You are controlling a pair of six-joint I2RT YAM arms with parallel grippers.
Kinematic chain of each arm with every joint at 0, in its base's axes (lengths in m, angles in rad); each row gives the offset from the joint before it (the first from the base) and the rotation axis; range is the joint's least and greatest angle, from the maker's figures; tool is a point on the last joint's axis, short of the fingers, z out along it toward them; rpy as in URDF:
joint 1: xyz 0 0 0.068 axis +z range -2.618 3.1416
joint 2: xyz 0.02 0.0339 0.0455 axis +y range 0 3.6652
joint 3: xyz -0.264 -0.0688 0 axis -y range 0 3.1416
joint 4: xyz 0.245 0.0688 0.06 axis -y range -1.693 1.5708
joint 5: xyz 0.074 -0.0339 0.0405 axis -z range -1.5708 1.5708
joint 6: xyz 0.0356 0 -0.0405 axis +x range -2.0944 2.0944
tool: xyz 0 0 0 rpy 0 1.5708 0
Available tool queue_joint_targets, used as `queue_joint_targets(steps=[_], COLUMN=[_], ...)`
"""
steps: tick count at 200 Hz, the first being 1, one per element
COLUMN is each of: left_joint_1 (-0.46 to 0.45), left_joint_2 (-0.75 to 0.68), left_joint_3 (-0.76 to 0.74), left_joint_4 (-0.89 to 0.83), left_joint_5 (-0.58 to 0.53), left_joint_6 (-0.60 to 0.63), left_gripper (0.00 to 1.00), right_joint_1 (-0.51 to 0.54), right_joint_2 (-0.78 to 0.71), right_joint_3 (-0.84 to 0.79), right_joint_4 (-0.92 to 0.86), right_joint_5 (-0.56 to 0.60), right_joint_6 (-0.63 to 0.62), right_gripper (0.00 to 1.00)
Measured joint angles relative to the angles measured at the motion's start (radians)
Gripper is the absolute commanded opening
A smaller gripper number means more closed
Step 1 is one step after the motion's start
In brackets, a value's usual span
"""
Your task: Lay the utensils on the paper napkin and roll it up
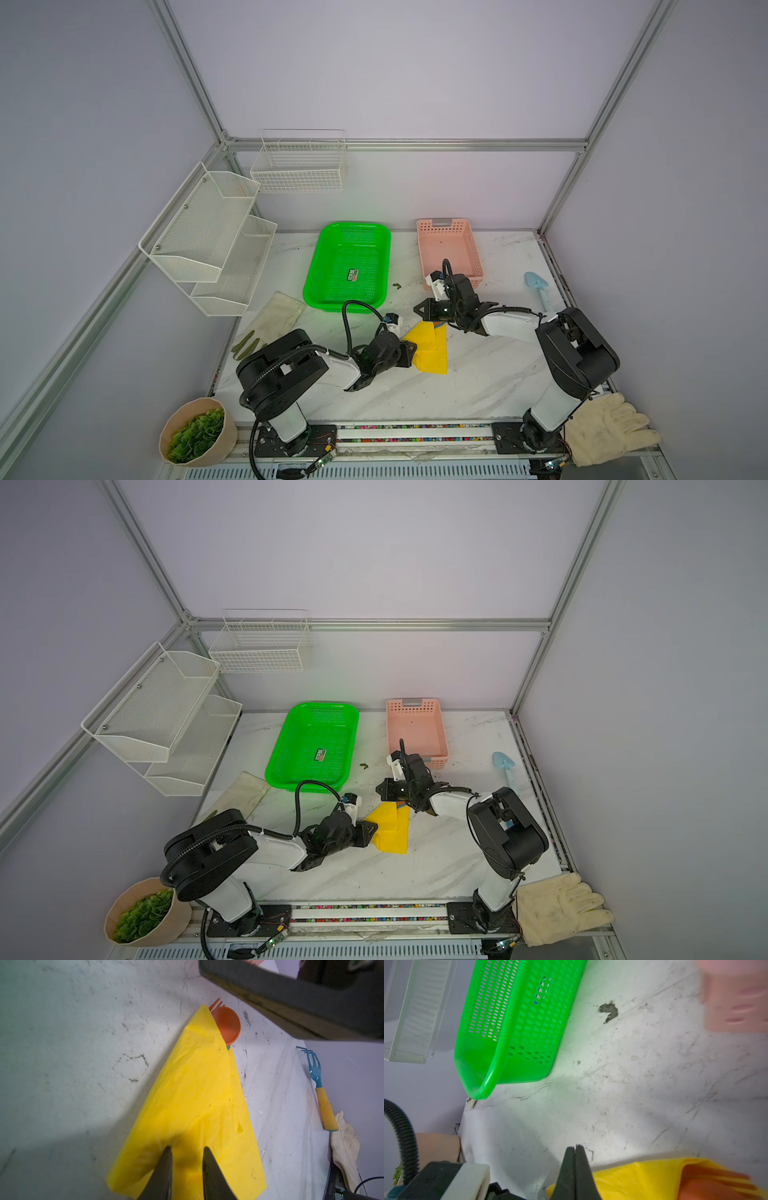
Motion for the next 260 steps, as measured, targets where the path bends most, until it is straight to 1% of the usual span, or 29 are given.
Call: queue_joint_targets(steps=[37, 82, 108, 151, 185, 230, 260], left_joint_1=[0.000, -0.001, -0.001, -0.001, -0.001, -0.001, -0.001], left_joint_2=[0.000, 0.000, 0.000, 0.000, 0.000, 0.000, -0.004], left_joint_3=[0.000, 0.000, 0.000, 0.000, 0.000, 0.000, 0.000], left_joint_4=[0.000, -0.001, -0.001, -0.002, -0.003, -0.003, -0.010], left_joint_5=[0.000, -0.004, -0.008, -0.014, -0.016, -0.016, -0.026], left_joint_6=[0.000, -0.003, -0.007, -0.007, -0.008, -0.008, -0.008], left_gripper=[0.26, 0.26, 0.26, 0.26, 0.26, 0.26, 0.26], right_joint_1=[0.045, 0.047, 0.020, -0.063, -0.108, -0.119, -0.116], right_joint_2=[0.031, 0.095, 0.109, 0.113, 0.116, 0.106, 0.024], right_joint_3=[-0.019, -0.040, -0.043, -0.045, -0.052, -0.053, -0.053], right_joint_4=[0.006, 0.008, 0.017, 0.017, 0.037, 0.032, -0.015], right_joint_5=[0.000, 0.008, 0.003, 0.011, 0.012, 0.042, 0.089], right_joint_6=[0.015, 0.015, 0.010, -0.009, -0.020, -0.027, -0.024], right_gripper=[0.00, 0.00, 0.00, 0.00, 0.00, 0.00, 0.00])
